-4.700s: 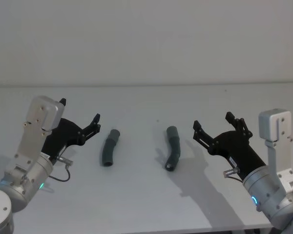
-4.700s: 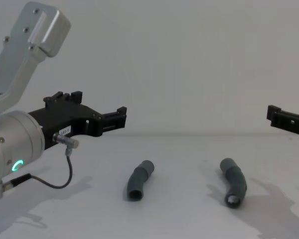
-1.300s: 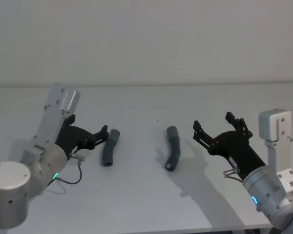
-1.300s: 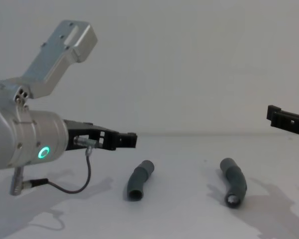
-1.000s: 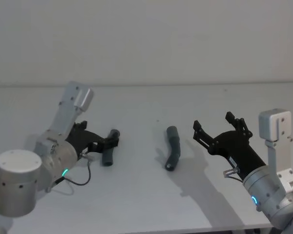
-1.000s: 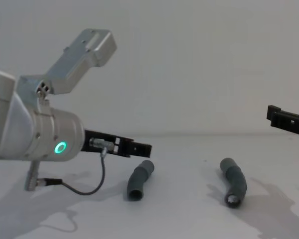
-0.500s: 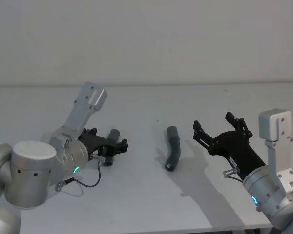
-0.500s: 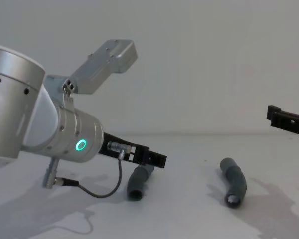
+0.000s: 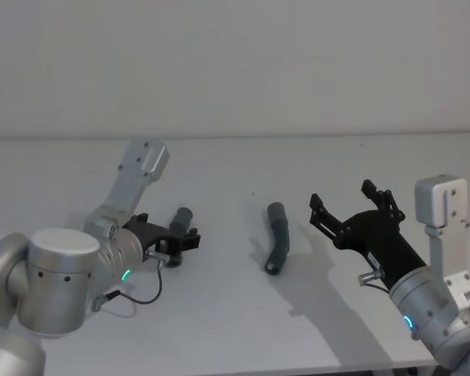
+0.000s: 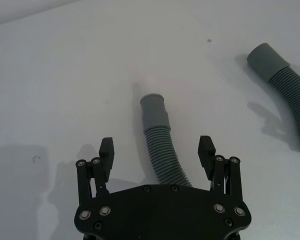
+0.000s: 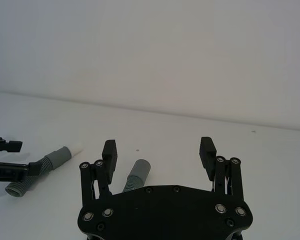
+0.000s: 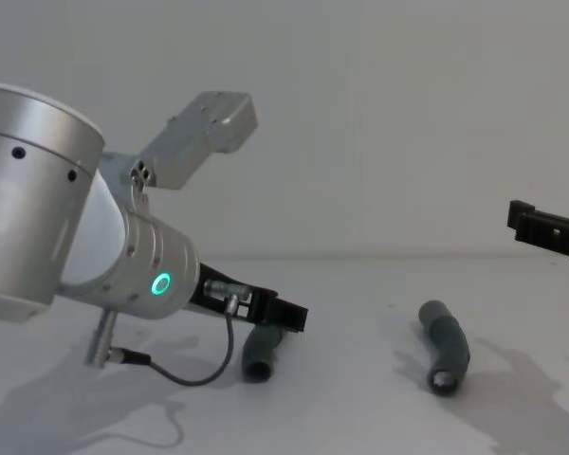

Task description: Use both hands to pick up one end of the pipe from the table, align the ends, and insert them.

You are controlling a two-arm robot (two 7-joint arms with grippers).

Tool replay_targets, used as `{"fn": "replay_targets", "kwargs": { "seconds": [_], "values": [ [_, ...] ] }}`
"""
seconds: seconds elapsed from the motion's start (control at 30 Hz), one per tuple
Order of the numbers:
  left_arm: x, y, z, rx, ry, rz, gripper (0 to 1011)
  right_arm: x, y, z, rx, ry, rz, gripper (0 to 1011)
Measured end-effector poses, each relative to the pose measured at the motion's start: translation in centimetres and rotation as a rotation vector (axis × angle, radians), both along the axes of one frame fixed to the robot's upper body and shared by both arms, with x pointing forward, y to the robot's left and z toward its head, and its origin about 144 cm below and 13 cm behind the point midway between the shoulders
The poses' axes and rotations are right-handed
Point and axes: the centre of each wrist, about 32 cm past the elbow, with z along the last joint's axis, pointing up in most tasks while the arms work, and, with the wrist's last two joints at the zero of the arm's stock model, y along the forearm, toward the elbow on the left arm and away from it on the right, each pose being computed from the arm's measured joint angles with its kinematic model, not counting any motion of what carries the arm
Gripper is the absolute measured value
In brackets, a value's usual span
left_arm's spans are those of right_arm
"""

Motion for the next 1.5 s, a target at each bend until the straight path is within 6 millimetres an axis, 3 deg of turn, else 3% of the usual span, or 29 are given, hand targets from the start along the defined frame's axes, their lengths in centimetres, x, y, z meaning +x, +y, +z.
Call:
{"fn": "replay_targets", "kwargs": {
  "seconds": [1.5],
  "values": [
    [3.0, -2.4, -1.9, 0.010, 0.047, 0.007, 1002, 0.0, 0.0, 0.0, 0.000, 0.000, 0.000, 1001]
  ]
}}
